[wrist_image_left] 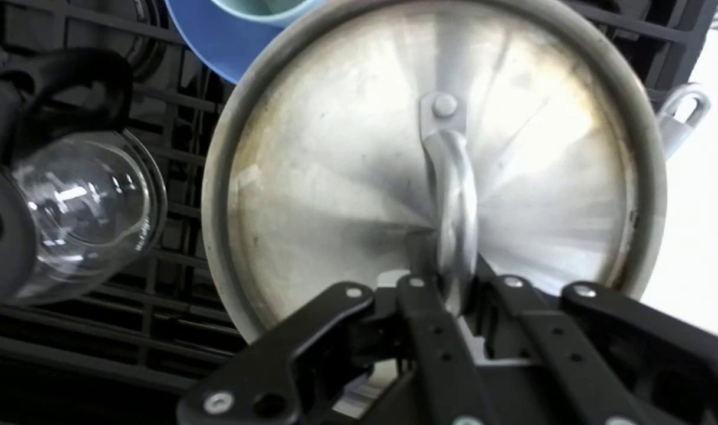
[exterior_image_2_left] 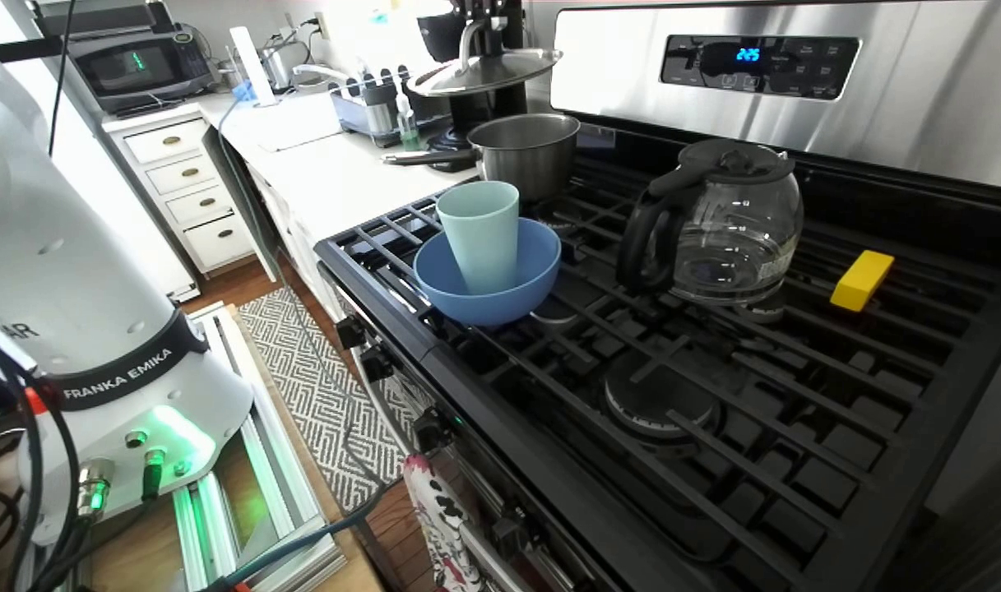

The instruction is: Pick up the silver pot lid from the silver pot and put it on the bottom right cooker on the hob of the stove

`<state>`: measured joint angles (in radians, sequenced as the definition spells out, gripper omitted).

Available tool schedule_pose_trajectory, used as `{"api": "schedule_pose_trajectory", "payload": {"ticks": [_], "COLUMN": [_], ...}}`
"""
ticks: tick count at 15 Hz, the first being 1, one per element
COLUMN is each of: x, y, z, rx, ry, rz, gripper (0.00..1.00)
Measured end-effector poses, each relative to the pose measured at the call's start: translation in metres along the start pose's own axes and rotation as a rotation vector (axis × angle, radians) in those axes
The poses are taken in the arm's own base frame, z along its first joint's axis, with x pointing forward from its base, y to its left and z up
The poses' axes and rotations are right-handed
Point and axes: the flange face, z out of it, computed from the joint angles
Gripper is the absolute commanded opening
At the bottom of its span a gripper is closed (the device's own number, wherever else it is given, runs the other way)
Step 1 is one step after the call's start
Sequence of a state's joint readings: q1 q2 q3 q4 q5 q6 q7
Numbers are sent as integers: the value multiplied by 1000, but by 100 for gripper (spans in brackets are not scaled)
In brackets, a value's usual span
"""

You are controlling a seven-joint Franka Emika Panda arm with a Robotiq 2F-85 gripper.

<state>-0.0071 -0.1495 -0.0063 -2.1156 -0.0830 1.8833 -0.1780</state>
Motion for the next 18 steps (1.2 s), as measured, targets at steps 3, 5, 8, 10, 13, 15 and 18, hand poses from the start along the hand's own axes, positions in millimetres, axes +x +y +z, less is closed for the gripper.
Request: {"api": "schedule_pose_trajectory", "payload": {"ticks": [3, 5, 8, 10, 13, 15, 18], "x": [-40, -59, -57, -56, -70, -95, -139], "y": [34, 45, 43, 45, 87, 133, 194], "z": [-5, -5, -3, 1, 0, 2, 12], "rx": [23, 31, 31, 34, 81, 124, 179], "ry": [18, 23, 18, 9, 23, 37, 49], "rz": [153, 215, 207, 215, 325, 433, 598], "gripper": [4, 15, 4, 4, 4, 4, 4]}}
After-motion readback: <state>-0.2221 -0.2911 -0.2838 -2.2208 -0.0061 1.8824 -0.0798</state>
